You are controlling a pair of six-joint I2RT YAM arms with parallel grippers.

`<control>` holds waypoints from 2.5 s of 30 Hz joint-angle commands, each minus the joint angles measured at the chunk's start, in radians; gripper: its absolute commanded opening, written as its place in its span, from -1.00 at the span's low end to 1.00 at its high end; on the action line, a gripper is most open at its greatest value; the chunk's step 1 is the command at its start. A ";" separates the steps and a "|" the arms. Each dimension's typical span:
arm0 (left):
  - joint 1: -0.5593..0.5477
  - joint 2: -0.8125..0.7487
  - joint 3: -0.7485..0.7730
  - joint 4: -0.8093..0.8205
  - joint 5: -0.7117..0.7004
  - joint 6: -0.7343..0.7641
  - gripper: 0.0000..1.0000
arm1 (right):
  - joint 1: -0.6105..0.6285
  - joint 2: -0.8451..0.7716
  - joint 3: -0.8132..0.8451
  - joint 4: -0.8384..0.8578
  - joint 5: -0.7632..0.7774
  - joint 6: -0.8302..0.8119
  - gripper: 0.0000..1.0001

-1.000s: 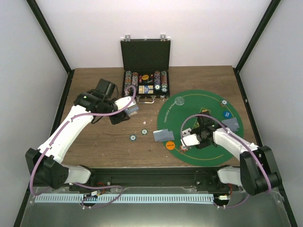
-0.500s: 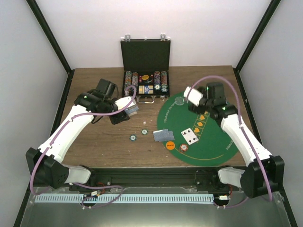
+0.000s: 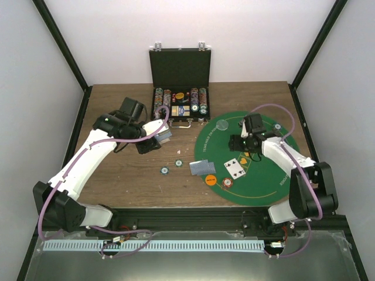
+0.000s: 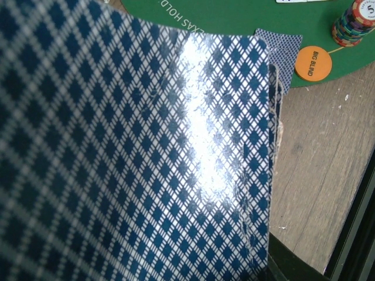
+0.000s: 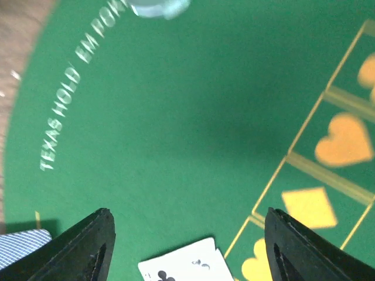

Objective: Distribute texas hold em gaming equipment

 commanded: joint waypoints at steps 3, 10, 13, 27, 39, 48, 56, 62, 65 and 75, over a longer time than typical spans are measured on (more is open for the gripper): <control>0.003 0.001 0.008 0.007 0.018 -0.001 -0.21 | -0.008 0.080 -0.082 0.026 -0.060 0.172 0.36; 0.003 0.012 0.019 0.008 0.018 -0.002 -0.21 | 0.025 0.168 -0.114 0.046 -0.100 0.138 0.27; 0.003 0.014 0.020 0.008 0.017 0.000 -0.21 | 0.066 0.198 -0.098 0.018 -0.045 0.111 0.18; 0.003 0.019 0.029 0.006 0.011 0.004 -0.20 | 0.193 0.160 -0.077 -0.081 0.075 0.095 -0.21; 0.004 0.013 0.028 0.005 0.010 0.006 -0.20 | 0.207 0.119 0.029 -0.145 0.086 0.045 -0.17; 0.003 0.016 0.033 0.003 0.008 0.006 -0.20 | 0.250 0.114 -0.035 -0.027 -0.150 0.092 -0.45; 0.003 0.018 0.034 0.003 0.009 0.004 -0.19 | 0.250 0.141 -0.089 -0.045 -0.111 0.161 -0.68; 0.003 0.017 0.035 0.001 0.007 0.005 -0.19 | 0.250 0.138 -0.086 -0.129 -0.008 0.186 -0.78; 0.003 0.019 0.034 0.003 0.008 0.007 -0.19 | 0.250 0.122 -0.087 -0.162 0.031 0.190 -0.78; 0.004 0.024 0.034 0.001 0.012 0.002 -0.19 | 0.250 0.092 -0.061 -0.176 -0.020 0.147 -0.76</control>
